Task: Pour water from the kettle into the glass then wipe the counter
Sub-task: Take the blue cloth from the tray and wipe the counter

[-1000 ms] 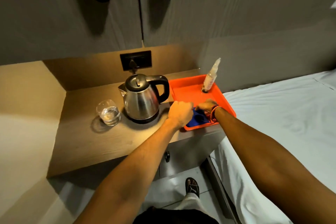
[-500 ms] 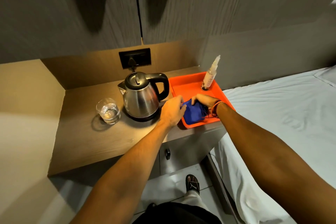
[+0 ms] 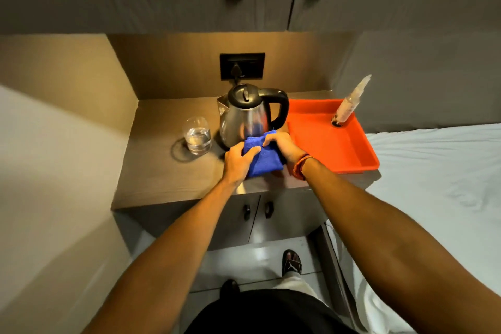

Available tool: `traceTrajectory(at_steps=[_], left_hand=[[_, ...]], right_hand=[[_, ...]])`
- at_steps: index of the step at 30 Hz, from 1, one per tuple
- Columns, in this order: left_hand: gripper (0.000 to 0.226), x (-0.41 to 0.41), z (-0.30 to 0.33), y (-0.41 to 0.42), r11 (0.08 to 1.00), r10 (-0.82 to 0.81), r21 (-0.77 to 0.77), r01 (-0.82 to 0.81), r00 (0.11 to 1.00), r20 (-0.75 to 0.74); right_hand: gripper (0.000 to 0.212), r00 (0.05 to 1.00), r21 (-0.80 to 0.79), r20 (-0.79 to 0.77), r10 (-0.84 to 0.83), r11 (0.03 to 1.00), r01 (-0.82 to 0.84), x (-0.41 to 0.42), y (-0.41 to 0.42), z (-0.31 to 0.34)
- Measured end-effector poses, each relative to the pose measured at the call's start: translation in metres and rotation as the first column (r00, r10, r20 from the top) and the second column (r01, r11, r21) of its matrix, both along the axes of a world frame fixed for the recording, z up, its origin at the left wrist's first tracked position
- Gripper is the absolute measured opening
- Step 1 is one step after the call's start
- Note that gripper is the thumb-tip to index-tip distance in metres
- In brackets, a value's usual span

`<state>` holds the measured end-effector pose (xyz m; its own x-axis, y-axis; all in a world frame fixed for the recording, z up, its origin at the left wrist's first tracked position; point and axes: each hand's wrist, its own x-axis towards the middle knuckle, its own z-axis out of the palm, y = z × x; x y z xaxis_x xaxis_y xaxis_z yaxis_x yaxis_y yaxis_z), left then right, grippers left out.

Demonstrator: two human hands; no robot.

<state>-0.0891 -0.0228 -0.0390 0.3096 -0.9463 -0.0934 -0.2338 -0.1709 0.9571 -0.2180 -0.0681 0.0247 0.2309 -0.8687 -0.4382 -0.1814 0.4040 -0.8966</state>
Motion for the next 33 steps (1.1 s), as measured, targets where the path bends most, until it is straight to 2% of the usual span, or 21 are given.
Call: traceTrajectory(at_steps=[2, 5, 6, 8, 10, 12, 14, 15, 18, 21, 23, 26, 29, 33], left_hand=[[0.02, 0.023, -0.005, 0.018, 0.998, 0.056, 0.011, -0.056, 0.998, 0.024], [0.03, 0.05, -0.011, 0.04, 0.989, 0.13, 0.037, -0.14, 0.972, 0.195], [0.032, 0.057, -0.013, 0.047, 0.988, 0.126, 0.055, -0.146, 0.956, 0.266], [0.037, 0.069, -0.018, 0.058, 0.986, 0.08, 0.107, -0.129, 0.925, 0.372], [0.041, 0.076, -0.025, 0.067, 0.985, 0.048, 0.125, -0.117, 0.89, 0.454], [0.043, 0.08, -0.03, 0.069, 0.986, 0.073, 0.088, -0.142, 0.838, 0.54], [0.043, 0.086, -0.03, 0.065, 0.98, 0.139, 0.032, -0.196, 0.79, 0.598], [0.045, 0.091, -0.029, 0.063, 0.972, 0.177, 0.015, -0.233, 0.781, 0.598], [0.067, 0.111, -0.021, 0.043, 0.929, 0.303, 0.022, -0.369, 0.794, 0.527], [0.103, 0.126, -0.006, 0.021, 0.918, 0.315, 0.1, -0.385, 0.856, 0.41], [0.116, 0.128, 0.001, 0.003, 0.93, 0.292, 0.136, -0.342, 0.911, 0.291], [0.11, 0.12, 0.002, -0.016, 0.933, 0.317, 0.134, -0.335, 0.938, 0.139], [0.089, 0.114, -0.002, -0.02, 0.922, 0.367, 0.072, -0.381, 0.918, 0.15], [0.081, 0.125, -0.004, -0.012, 0.917, 0.387, 0.011, -0.399, 0.896, 0.219]], right_hand=[[0.018, 0.993, -0.073, -0.111, -0.035, 0.997, 0.026, 0.025, 0.016, -0.019], [0.041, 0.98, -0.086, -0.191, -0.052, 0.996, 0.036, 0.051, 0.036, -0.049], [0.045, 0.964, -0.139, -0.263, -0.03, 0.99, -0.007, 0.059, 0.043, -0.054], [0.047, 0.887, -0.284, -0.46, 0.045, 0.939, -0.194, 0.073, 0.054, -0.065], [0.046, 0.705, -0.414, -0.71, -0.011, 0.816, -0.404, 0.082, 0.066, -0.07], [0.041, 0.537, -0.494, -0.83, -0.15, 0.645, -0.583, 0.086, 0.071, -0.075], [0.042, 0.508, -0.538, -0.839, -0.196, 0.435, -0.722, 0.085, 0.075, -0.083], [0.048, 0.505, -0.529, -0.847, -0.167, 0.363, -0.767, 0.083, 0.078, -0.089], [0.069, 0.442, -0.377, -0.894, 0.08, 0.402, -0.835, 0.079, 0.079, -0.105], [0.072, 0.434, -0.365, -0.897, 0.08, 0.415, -0.833, 0.077, 0.081, -0.116], [0.071, 0.442, -0.37, -0.893, 0.087, 0.42, -0.829, 0.078, 0.08, -0.117], [0.07, 0.466, -0.389, -0.881, 0.087, 0.428, -0.816, 0.077, 0.078, -0.122], [0.069, 0.49, -0.414, -0.868, 0.083, 0.425, -0.805, 0.078, 0.076, -0.125], [0.067, 0.509, -0.433, -0.858, 0.065, 0.44, -0.786, 0.082, 0.074, -0.128]])
